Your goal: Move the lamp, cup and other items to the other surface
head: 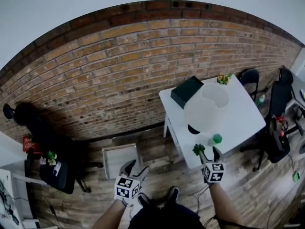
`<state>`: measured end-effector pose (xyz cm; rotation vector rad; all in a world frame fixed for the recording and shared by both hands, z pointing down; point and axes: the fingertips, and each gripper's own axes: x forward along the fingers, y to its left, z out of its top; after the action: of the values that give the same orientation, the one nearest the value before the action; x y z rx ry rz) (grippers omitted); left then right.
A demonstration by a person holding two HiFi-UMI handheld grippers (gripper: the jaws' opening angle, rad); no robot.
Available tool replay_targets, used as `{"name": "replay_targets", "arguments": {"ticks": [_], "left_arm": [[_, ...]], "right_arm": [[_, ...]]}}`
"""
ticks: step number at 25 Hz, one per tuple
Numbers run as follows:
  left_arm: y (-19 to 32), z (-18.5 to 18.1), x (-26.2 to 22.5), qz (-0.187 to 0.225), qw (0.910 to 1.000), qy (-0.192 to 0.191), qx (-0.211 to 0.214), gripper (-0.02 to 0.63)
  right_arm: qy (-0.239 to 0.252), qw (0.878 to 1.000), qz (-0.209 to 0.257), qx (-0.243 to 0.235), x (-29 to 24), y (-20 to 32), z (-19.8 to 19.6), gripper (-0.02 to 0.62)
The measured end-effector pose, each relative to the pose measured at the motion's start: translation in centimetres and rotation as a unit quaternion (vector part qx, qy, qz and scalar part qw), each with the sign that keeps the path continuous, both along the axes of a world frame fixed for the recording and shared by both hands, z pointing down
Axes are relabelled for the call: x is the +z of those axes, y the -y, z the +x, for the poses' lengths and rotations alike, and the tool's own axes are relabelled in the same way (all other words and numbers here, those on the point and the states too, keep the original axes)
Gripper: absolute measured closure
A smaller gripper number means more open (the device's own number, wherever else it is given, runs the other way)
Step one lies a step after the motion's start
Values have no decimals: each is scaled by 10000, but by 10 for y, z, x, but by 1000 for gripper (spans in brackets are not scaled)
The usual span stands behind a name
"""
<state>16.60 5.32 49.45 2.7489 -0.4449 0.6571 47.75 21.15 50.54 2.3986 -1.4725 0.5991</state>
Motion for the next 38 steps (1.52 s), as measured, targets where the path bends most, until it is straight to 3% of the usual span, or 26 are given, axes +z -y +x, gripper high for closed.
{"name": "replay_targets", "arguments": {"ticks": [9,15,20,25,30,34,38], "left_arm": [[35,-18,-66,358,9978,-558,-93,322],[59,-25,-150,874,9882,-1239,-233,329],[68,-26,-225,1380,9735,-1810,-226,443],[66,-30,-272,1824,9629,-1947,-412,500],[67,-37,-295,1999,9551,-2124,-517,520],[74,-41,-292,2006,9555,-2080,-599,520],[78,-43,-280,1851,9597,-2003,-676,520]], "right_arm": [[-467,9944,815,-483,-95,62,-67,333],[-298,9817,1694,-818,-163,101,-107,393],[-134,9682,2318,-930,-219,122,-130,439],[-556,9597,2441,-1280,-260,132,-159,467],[-912,9516,2477,-1572,-286,138,-186,528],[-1152,9475,2377,-1804,-289,145,-199,538],[-1074,9489,2293,-1885,-283,146,-201,545]]}}
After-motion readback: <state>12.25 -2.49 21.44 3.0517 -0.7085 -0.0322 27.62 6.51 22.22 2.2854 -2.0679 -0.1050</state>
